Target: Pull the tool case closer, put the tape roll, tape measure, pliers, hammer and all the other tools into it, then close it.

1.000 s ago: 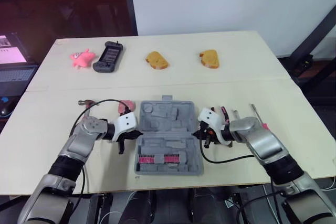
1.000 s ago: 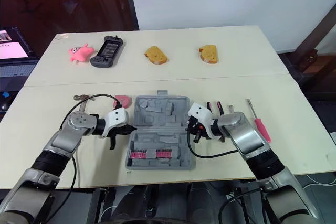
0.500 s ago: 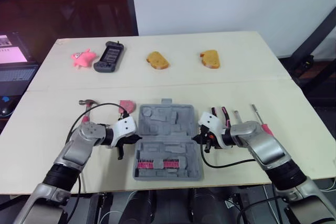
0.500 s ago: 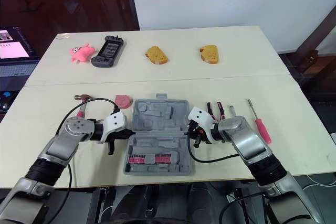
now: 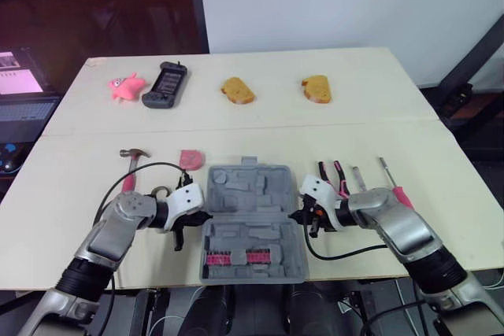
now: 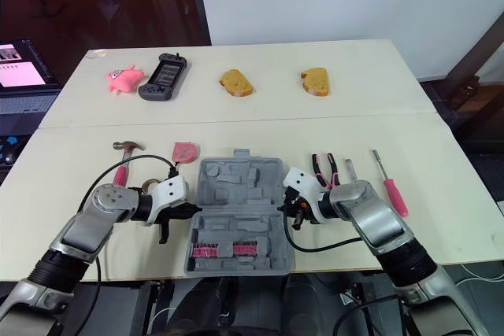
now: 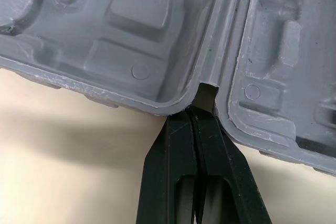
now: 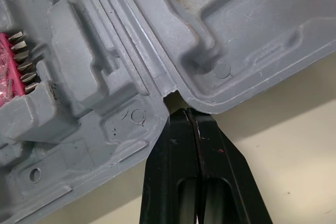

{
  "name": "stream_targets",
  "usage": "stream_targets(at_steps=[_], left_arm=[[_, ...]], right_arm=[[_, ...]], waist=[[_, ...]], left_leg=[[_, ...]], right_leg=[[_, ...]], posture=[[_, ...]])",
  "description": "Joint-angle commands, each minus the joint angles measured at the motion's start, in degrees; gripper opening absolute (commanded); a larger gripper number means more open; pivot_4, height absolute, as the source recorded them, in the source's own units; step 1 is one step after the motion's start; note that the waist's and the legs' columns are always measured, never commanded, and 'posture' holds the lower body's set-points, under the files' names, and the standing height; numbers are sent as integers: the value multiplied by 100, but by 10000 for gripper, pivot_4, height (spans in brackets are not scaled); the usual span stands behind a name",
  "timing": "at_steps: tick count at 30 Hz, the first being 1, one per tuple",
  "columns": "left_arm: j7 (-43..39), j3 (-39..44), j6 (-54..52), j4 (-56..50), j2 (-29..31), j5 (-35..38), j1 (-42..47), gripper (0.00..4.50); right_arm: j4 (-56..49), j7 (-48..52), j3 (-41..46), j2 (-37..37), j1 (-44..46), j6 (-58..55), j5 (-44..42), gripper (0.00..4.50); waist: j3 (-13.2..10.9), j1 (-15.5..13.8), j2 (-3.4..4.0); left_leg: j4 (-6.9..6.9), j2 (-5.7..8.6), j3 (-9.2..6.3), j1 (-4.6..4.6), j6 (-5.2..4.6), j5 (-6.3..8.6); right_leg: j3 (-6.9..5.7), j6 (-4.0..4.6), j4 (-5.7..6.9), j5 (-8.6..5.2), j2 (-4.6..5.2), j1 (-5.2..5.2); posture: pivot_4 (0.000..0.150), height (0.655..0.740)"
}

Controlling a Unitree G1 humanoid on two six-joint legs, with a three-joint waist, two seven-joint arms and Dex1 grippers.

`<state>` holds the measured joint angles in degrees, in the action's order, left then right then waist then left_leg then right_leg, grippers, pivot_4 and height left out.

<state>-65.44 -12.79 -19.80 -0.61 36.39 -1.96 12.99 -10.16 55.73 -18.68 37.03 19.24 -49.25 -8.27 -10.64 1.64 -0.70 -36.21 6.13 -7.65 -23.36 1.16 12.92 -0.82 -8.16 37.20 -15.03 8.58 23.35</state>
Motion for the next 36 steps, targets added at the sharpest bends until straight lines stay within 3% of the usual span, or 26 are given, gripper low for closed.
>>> stream_targets(at_steps=[1,36], left_arm=[[-96,-254,-75,-261,11,131,-136,0],[-102,-521,-519,-833,430,305,-699,0]], right_arm=[[-363,82,-70,-15,-48,-26,-215,217],[-1007,-57,-118,194,-406,-700,-649,217]], waist=[[0,-46,0],[2,-99,2]], left_leg=[[0,0,0,0,0,0],[4,-3,0,2,1,1]], right_leg=[[0,0,0,0,0,0],[0,1,-9,-1,0,-3]], posture=[[1500,7400],[1500,7400]])
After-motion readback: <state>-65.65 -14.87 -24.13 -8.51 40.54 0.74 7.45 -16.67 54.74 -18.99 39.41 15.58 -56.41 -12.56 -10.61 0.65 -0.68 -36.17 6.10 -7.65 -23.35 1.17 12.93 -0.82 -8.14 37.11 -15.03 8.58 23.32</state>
